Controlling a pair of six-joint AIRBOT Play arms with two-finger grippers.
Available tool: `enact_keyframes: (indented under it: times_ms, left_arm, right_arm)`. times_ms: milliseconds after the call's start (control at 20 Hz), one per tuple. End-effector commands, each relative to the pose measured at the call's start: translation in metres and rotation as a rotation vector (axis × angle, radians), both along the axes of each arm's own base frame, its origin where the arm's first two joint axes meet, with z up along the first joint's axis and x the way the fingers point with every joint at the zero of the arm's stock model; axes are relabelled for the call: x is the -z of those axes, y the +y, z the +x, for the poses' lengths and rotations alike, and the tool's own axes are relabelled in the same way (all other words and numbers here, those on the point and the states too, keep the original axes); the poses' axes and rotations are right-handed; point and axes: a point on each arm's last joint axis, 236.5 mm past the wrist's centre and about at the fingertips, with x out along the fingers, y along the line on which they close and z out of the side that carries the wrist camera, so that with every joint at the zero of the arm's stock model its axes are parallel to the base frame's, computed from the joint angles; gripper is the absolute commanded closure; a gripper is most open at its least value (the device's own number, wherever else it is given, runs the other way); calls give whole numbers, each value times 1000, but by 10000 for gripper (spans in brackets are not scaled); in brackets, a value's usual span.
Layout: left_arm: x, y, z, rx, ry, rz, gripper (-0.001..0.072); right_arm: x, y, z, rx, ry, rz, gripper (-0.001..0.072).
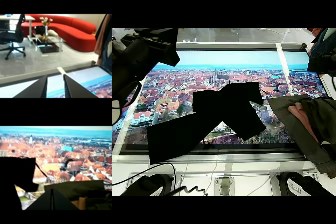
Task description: Fold the clothes and pants, and hang the long-sleeved shirts on hangers.
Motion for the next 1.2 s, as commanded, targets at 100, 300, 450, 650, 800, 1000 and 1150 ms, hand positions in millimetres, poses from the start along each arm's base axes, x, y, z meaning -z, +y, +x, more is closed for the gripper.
enact_keyframes:
  times_ms: [100,300,450,650,800,1000,1150]
  left_arm:
    - [-4,0,-1,3,-10,-13,487]
    - [-2,0,-1,3,-5,-11,487]
    - [13,1,1,-8,44,40,487]
    - [85,31,6,-92,290,246,486]
    - [139,77,5,-193,521,320,486]
    - [184,144,1,-347,744,350,484]
    - [213,195,-2,-461,873,341,473]
  right_arm:
    - [148,-24,-33,-9,432,63,694]
    - [270,57,-100,-210,696,499,693]
    - [336,66,-124,-23,742,621,538]
    - [375,65,-130,169,706,703,310]
    - [378,78,-114,229,681,837,310]
    - [387,103,-98,190,680,994,308]
    - [382,111,-81,133,607,1042,348]
